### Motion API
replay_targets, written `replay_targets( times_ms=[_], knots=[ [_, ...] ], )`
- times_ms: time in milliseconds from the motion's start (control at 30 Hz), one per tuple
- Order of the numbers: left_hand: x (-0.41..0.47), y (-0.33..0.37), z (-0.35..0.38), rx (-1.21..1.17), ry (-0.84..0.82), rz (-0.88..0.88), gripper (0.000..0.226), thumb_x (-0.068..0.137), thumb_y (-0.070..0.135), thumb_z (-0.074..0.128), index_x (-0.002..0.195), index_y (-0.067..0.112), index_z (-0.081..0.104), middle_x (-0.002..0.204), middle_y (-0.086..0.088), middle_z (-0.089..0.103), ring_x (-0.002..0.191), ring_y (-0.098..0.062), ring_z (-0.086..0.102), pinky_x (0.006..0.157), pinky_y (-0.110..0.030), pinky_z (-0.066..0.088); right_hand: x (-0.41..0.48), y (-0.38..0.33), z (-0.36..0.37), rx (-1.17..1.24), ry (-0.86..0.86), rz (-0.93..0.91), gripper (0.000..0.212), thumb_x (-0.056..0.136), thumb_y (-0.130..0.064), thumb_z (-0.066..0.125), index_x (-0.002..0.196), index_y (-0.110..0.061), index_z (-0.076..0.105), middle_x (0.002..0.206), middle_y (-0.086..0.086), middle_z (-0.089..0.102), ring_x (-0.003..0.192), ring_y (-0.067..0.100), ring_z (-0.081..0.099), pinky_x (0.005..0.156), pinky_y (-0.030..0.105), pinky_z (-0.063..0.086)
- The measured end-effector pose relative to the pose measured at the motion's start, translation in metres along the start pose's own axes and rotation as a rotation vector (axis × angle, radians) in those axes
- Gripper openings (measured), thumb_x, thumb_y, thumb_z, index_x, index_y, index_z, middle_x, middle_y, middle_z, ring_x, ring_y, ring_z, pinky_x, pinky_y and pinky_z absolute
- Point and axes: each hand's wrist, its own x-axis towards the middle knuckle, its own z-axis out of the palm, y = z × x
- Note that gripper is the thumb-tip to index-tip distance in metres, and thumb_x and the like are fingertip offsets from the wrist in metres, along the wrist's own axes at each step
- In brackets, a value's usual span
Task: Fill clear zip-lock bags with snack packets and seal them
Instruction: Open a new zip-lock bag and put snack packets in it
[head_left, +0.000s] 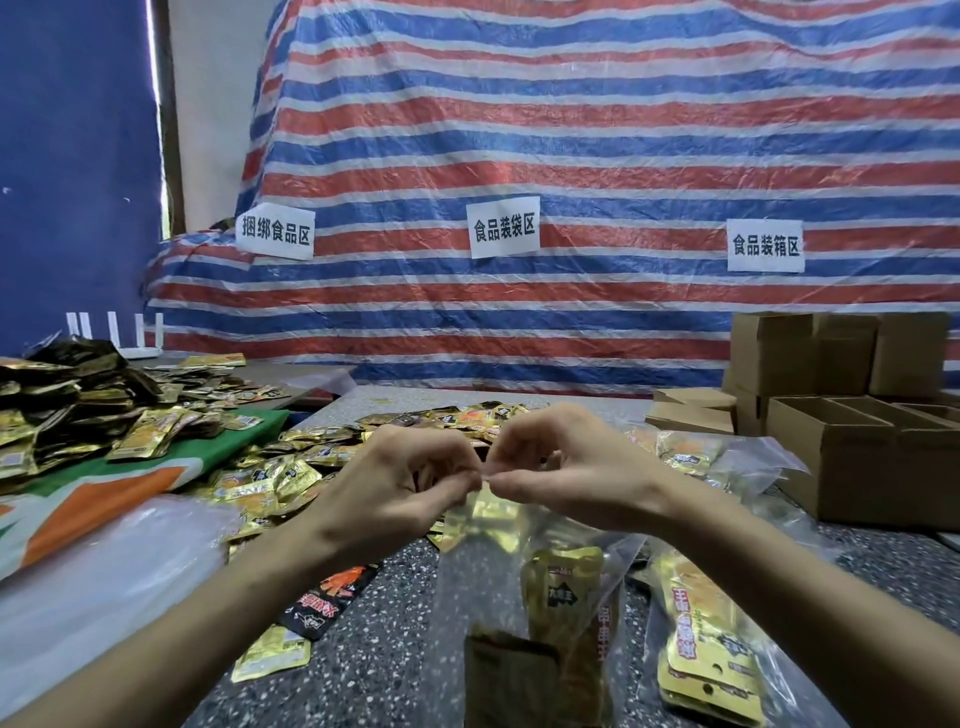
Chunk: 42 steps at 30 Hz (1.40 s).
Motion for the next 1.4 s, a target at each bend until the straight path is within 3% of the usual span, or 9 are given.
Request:
replay_targets(
  times_ms=[100,200,300,433,633,833,967,1233,1400],
  knots=[
    [-0.001,0.003,0.002,-0.049,0.027,-0.015,0.021,0.081,0.031,0.061,0.071,0.014,0.07,0.061,0.005,0.06,0.055,-0.013,0.05,0.052,-0.034,0.038,-0.001,0.0,0.0,-0.024,0.01,-0.004,0.01,0.089,-0.014,0.07,0.081,-0.019,0.07,0.074,-0.001,0.067,0.067,0.007,0.056,0.061,0.033,0.046],
    [0.001,0.002,-0.001,-0.102,-0.034,-0.064,0.016,0.085,0.03,0.066,0.076,0.018,0.071,0.067,0.004,0.067,0.059,-0.014,0.057,0.055,-0.036,0.045,-0.002,-0.001,0.001,-0.098,0.026,-0.011,0.015,0.09,-0.015,0.068,0.079,-0.025,0.066,0.073,-0.009,0.063,0.066,0.001,0.053,0.059,0.021,0.044],
    [0.0,-0.001,-0.003,-0.105,-0.072,-0.071,0.013,0.091,0.023,0.07,0.082,0.014,0.072,0.071,0.001,0.068,0.063,-0.025,0.06,0.057,-0.045,0.048,-0.004,-0.003,0.001,-0.131,0.018,0.004,0.015,0.092,-0.017,0.066,0.08,-0.026,0.063,0.076,-0.008,0.062,0.069,0.004,0.053,0.063,0.023,0.045],
    [-0.003,0.003,-0.002,-0.075,-0.027,0.016,0.012,0.086,0.026,0.066,0.077,0.019,0.07,0.064,0.012,0.06,0.057,-0.007,0.051,0.053,-0.029,0.04,-0.007,-0.007,0.002,-0.097,-0.004,0.002,0.009,0.092,-0.016,0.065,0.084,-0.02,0.067,0.079,-0.006,0.063,0.07,0.003,0.054,0.064,0.023,0.046],
    [-0.002,0.008,0.003,-0.11,0.046,-0.02,0.018,0.074,0.029,0.059,0.068,0.016,0.069,0.06,-0.002,0.063,0.054,-0.011,0.051,0.051,-0.032,0.04,-0.007,-0.012,0.003,-0.109,-0.002,-0.033,0.008,0.089,-0.011,0.067,0.084,-0.017,0.07,0.075,-0.008,0.062,0.066,0.001,0.051,0.061,0.017,0.042],
    [0.0,0.007,0.001,-0.08,-0.059,-0.039,0.021,0.081,0.036,0.057,0.073,0.021,0.07,0.059,0.013,0.057,0.054,-0.002,0.046,0.051,-0.02,0.034,-0.009,-0.01,0.002,-0.14,0.045,-0.043,0.007,0.085,-0.01,0.066,0.081,-0.013,0.071,0.073,-0.003,0.064,0.067,0.007,0.053,0.061,0.028,0.045],
    [-0.002,0.007,0.002,-0.097,-0.056,-0.024,0.021,0.084,0.036,0.06,0.075,0.021,0.071,0.057,0.009,0.057,0.052,-0.003,0.045,0.05,-0.02,0.032,-0.01,-0.011,0.003,-0.113,0.041,-0.014,0.01,0.085,-0.013,0.068,0.076,-0.018,0.07,0.07,-0.01,0.06,0.064,0.002,0.052,0.058,0.02,0.043],
    [-0.002,0.013,0.002,-0.054,0.005,0.042,0.024,0.08,0.029,0.057,0.067,0.01,0.066,0.058,-0.01,0.056,0.054,-0.026,0.049,0.051,-0.036,0.034,-0.015,-0.009,-0.004,-0.044,-0.016,0.012,0.008,0.088,-0.015,0.07,0.08,-0.013,0.072,0.078,0.013,0.067,0.066,0.023,0.054,0.064,0.044,0.045],
    [0.001,0.017,0.002,-0.105,-0.029,-0.008,0.023,0.078,0.033,0.056,0.068,0.014,0.065,0.061,-0.004,0.056,0.056,-0.017,0.048,0.054,-0.035,0.036,-0.018,-0.007,-0.005,-0.058,-0.012,-0.036,0.009,0.086,-0.008,0.07,0.078,-0.011,0.071,0.066,-0.008,0.057,0.061,0.002,0.046,0.057,0.016,0.035]
  ],
)
